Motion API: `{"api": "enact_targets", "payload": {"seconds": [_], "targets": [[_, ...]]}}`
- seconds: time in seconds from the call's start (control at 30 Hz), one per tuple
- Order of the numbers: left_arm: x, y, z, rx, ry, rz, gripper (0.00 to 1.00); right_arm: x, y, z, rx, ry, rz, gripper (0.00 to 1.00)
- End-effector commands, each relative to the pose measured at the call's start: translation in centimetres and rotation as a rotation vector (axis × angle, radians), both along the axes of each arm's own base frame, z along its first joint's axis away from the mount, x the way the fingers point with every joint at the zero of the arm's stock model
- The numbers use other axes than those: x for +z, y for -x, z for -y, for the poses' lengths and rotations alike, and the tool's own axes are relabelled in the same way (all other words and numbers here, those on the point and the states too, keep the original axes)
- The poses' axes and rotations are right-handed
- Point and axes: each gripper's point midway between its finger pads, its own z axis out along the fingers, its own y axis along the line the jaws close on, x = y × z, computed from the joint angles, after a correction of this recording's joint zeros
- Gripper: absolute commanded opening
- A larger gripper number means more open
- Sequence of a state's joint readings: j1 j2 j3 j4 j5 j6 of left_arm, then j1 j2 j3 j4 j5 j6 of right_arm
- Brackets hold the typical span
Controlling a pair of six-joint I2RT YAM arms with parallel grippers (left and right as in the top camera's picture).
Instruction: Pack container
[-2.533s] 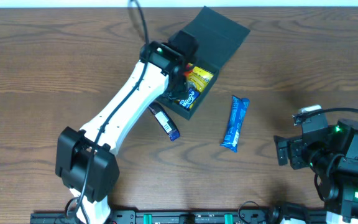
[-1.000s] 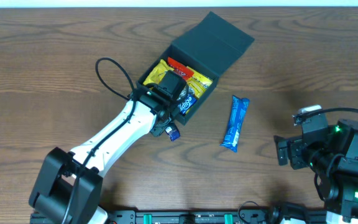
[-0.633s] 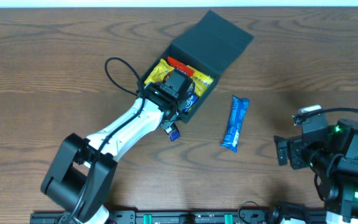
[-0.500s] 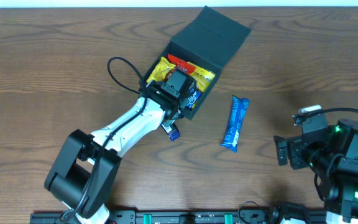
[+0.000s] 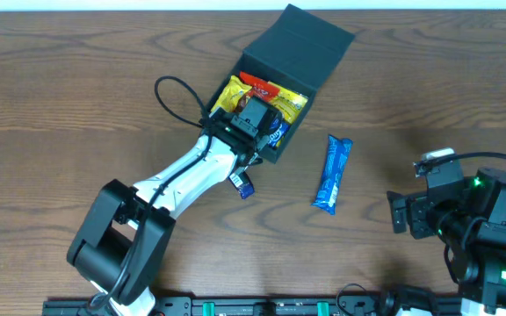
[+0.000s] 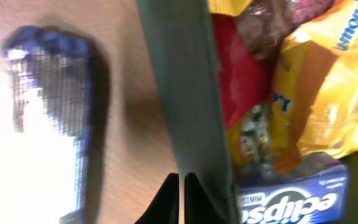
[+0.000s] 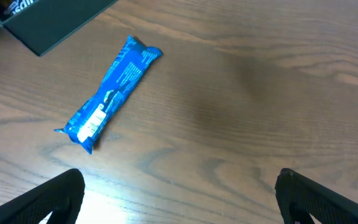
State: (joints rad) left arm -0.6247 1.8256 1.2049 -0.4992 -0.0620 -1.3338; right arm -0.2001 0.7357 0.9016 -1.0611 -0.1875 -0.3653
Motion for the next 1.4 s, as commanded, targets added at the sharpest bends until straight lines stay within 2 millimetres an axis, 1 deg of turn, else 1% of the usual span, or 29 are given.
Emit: {"api": "enact_targets", "payload": {"seconds": [0.0,0.07,0.1,0.13,0.17,0.2,0.27,0.3,0.33,0.37,0.47,0.6,0.7,0.73,0.83,0.9,0.93,1.03,1.13,1.23,1.27,1.37], "targets": [[1.5,0.5,0.2,-0.033,-0.029,-0.034,0.06,0.0,0.0,0.0,-0.012,-0.017,0.000,0.99],[2.7,1.4,-0.4,-0.039,-0.078,-0.050,0.06,0.0,0.0,0.0,-0.012,-0.017,0.000,0.99],[3.8,1.7,-0.4,-0.046,-0.096,-0.045,0.06,0.0,0.0,0.0,-0.012,-0.017,0.000,0.99],[4.7,2.1,-0.2,-0.058,-0.103,-0.041,0.06,0.0,0.0,0.0,-0.012,-0.017,0.000,0.99],[5.9,2.9,0.3,-0.093,-0.111,-0.036,0.06,0.0,0.0,0.0,-0.012,-0.017,0.000,0.99],[6.6,3.8,0.7,-0.135,-0.124,-0.035,0.08,0.0,0.0,0.0,-0.012,-0.017,0.000,0.99],[7.3,5.8,0.9,-0.174,-0.167,-0.042,0.69,0.0,0.0,0.0,-0.012,-0.017,0.000,0.99],[7.5,6.7,0.6,-0.175,-0.195,-0.050,0.92,0.0,0.0,0.0,-0.012,-0.017,0.000,0.99],[7.7,7.5,0.4,-0.164,-0.217,-0.057,0.95,0.0,0.0,0.0,-0.012,-0.017,0.000,0.99],[8.0,9.0,0.0,-0.148,-0.256,-0.070,0.95,0.0,0.0,0.0,-0.012,-0.017,0.000,0.99],[8.8,11.8,-0.4,-0.125,-0.310,-0.075,0.95,0.0,0.0,0.0,-0.012,-0.017,0.000,0.99],[10.1,14.3,-1.0,-0.084,-0.350,-0.041,0.95,0.0,0.0,0.0,-0.012,-0.017,0.000,0.99],[9.8,15.3,-0.8,-0.037,-0.317,-0.028,0.95,0.0,0.0,0.0,-0.012,-0.017,0.000,0.99],[9.4,15.3,-0.8,-0.017,-0.309,-0.004,0.95,0.0,0.0,0.0,-0.012,-0.017,0.000,0.99],[8.6,14.2,-0.4,-0.017,-0.312,0.108,0.95,0.0,0.0,0.0,-0.012,-0.017,0.000,0.99],[8.0,13.8,-0.5,-0.011,-0.304,0.137,0.95,0.0,0.0,0.0,-0.012,-0.017,0.000,0.99],[7.8,13.7,-0.7,-0.007,-0.306,0.145,0.95,0.0,0.0,0.0,-0.012,-0.017,0.000,0.99],[7.3,13.7,-2.1,0.009,-0.332,0.150,0.95,0.0,0.0,0.0,-0.012,-0.017,0.000,0.99],[7.2,12.6,-3.3,0.044,-0.360,0.199,0.95,0.0,0.0,0.0,-0.012,-0.017,0.000,0.99],[6.7,11.7,-3.1,0.052,-0.330,0.196,0.95,0.0,0.0,0.0,-0.011,-0.017,0.000,0.99],[6.5,11.0,-3.1,0.047,-0.319,0.201,0.95,0.0,0.0,0.0,-0.012,-0.017,0.000,0.99],[6.2,9.4,-3.9,0.105,-0.300,0.194,0.96,0.0,0.0,0.0,-0.012,-0.017,0.000,0.99]]}}
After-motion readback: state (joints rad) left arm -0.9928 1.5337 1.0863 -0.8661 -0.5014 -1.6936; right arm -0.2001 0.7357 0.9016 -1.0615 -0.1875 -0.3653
